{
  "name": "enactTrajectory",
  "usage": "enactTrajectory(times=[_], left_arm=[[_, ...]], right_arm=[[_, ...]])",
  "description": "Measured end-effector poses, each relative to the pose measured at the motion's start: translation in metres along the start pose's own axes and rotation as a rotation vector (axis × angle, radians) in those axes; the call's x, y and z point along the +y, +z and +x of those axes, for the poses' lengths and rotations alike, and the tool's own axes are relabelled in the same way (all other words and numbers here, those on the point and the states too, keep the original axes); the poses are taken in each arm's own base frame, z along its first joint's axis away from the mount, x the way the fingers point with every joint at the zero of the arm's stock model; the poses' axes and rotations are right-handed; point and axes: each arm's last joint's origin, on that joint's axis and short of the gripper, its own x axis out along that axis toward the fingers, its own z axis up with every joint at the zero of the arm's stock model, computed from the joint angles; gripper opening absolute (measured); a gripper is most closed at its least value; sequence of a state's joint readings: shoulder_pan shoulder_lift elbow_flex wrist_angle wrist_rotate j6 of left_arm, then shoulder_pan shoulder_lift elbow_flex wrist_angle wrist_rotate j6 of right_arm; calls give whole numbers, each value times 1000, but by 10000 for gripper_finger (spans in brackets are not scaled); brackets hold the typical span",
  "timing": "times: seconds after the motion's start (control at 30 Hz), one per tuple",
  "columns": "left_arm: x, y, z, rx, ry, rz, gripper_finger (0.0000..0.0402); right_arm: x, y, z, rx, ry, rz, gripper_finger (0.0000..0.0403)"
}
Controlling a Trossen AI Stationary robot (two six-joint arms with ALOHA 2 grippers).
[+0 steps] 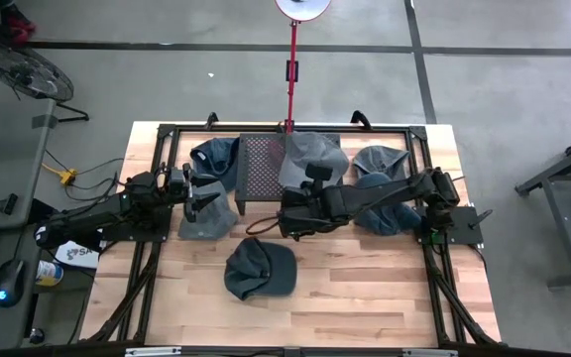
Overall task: Pick & Place hat
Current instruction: Put the lower right gray cap on the shelf
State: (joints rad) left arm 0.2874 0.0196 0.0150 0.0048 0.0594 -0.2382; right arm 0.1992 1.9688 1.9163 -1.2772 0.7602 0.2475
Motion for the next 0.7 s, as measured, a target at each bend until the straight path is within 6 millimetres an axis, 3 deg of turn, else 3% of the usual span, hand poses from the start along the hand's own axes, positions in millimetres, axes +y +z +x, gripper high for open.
enactTrajectory(times=[0.4,0.7], left_arm=[[0,0,0,0,0,0,255],[0,0,0,0,0,0,255]], right_arm=[[0,-1,-4,-4,32,-402,14],[-10,-10,-11,39,38,-379,13]])
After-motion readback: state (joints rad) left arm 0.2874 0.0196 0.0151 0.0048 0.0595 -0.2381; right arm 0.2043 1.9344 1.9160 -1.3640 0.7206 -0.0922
